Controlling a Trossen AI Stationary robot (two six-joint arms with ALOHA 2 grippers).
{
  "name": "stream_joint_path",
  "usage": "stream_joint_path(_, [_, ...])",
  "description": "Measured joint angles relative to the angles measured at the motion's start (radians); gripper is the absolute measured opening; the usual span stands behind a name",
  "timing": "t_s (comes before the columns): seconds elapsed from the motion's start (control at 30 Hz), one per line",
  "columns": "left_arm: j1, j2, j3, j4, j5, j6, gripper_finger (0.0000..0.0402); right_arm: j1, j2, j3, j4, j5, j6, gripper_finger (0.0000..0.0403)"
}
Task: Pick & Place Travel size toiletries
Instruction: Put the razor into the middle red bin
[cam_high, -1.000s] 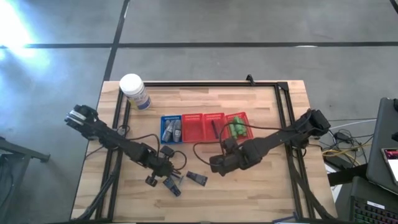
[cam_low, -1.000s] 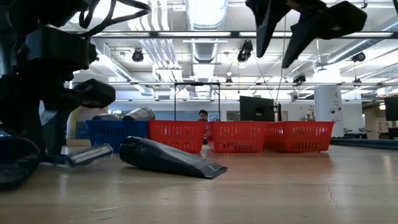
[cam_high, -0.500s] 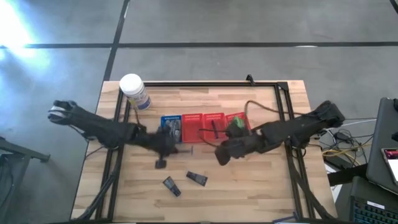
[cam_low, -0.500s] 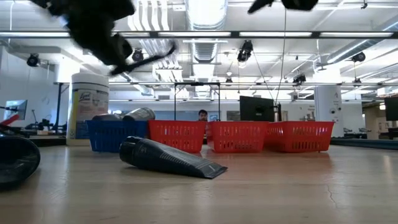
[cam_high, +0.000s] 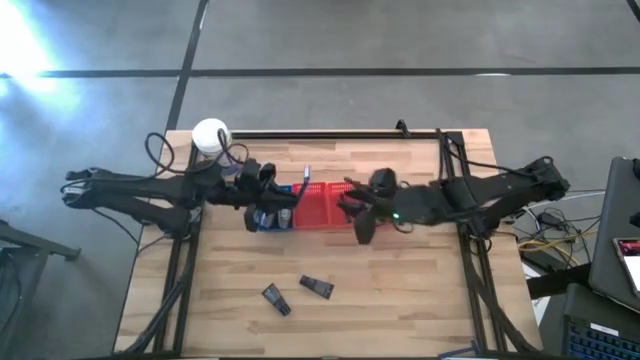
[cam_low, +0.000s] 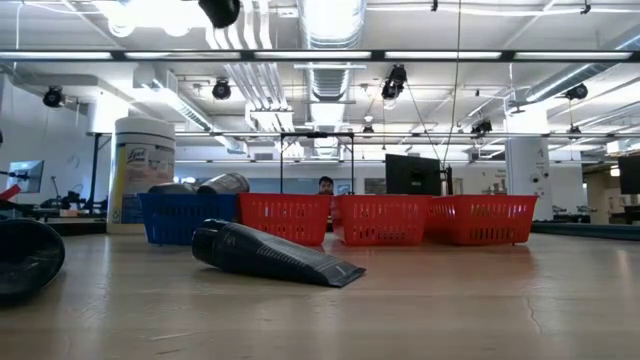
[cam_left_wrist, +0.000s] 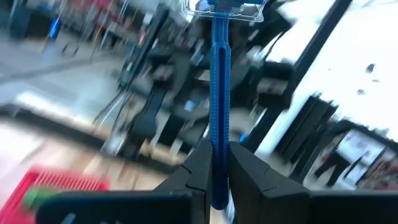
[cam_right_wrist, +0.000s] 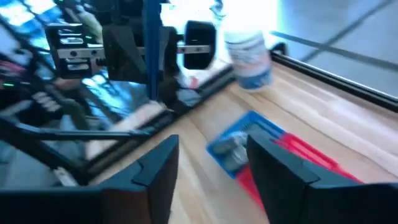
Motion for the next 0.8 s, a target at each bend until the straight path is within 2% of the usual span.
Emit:
stream_joint_path(0.13, [-0.002,0.027,0.001,0.141,0.0,-0.001,0.0039,-0.061,0.028,-0.001,0.146,-0.135,-0.083,0.0215])
stream_joint_path(0.27, [-0.002,0.038,0.004,0.143,0.015,-0.001,0.0039,-0.089,0.034,-0.001,0.213,-0.146,-0.122,0.0232])
stream_joint_path(0.4, [-0.002,0.051,0.006,0.149,0.017,-0.001,0.0039,-0.128,0.036,-0.001,0.264,-0.234,-0.117,0.0242])
stream_joint_path(0.57, [-0.002,0.096,0.016,0.148,0.017,-0.009,0.0039,-0.156,0.064,-0.001,0.302,-0.303,-0.078,0.0236])
stream_joint_path(0.8, [-0.002,0.168,0.058,0.154,0.025,-0.009,0.0039,-0.159,0.079,-0.001,0.312,-0.312,-0.077,0.0216])
